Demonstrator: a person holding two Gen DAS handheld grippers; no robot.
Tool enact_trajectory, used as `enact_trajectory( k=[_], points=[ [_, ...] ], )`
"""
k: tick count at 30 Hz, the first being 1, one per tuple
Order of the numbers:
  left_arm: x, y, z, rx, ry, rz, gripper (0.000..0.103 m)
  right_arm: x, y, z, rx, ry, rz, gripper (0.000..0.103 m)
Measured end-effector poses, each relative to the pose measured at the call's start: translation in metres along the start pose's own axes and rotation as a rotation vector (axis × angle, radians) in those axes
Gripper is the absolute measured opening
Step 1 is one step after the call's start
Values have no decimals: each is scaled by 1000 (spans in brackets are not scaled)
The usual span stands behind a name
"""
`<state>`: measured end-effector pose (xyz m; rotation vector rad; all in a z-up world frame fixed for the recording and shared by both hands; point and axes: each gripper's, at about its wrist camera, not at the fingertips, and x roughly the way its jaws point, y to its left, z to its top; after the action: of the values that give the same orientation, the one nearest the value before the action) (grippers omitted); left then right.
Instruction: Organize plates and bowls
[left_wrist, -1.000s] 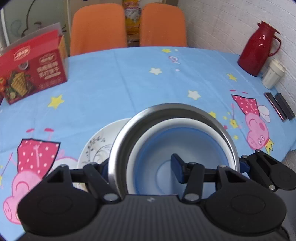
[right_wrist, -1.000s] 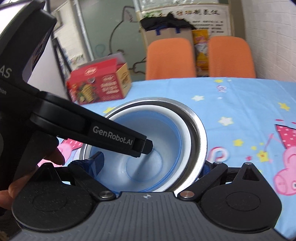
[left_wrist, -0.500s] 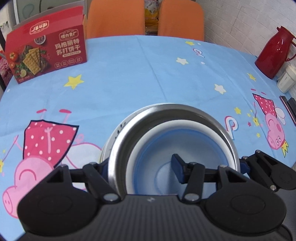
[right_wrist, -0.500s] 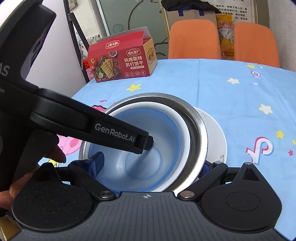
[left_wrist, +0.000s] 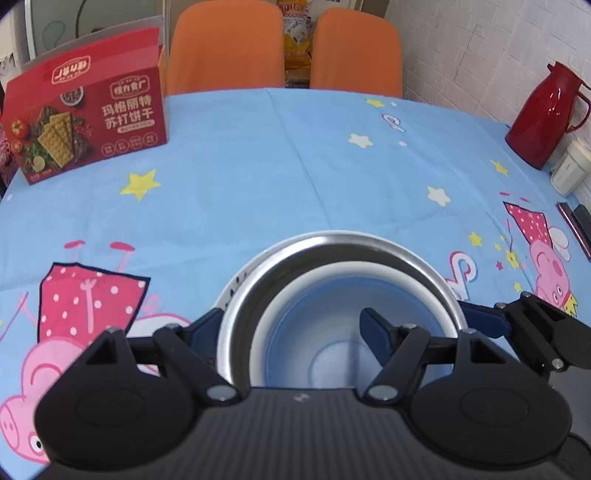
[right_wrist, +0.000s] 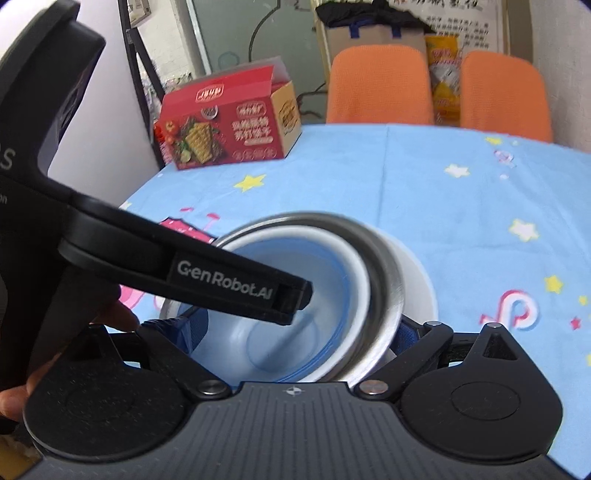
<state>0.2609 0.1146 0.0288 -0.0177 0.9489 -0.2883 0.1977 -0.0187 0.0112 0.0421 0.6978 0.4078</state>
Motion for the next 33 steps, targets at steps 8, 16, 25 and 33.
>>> enact_trajectory(
  k=[8, 16, 25, 33],
  points=[
    [-25, -5, 2, -9, -94, 28, 74, -18, -18, 6, 49, -64, -30, 85],
    [-61, -30, -24, -56, -279, 80, 101, -44, -46, -6, 100, -105, -74, 85],
    [-91, -82, -74, -82, -412, 186, 102, -92, -85, -46, 213, -228, -154, 85],
    [-99, -122, -123, -1, -399, 231, 102, -123, -86, -87, 247, -248, -202, 86]
  ],
)
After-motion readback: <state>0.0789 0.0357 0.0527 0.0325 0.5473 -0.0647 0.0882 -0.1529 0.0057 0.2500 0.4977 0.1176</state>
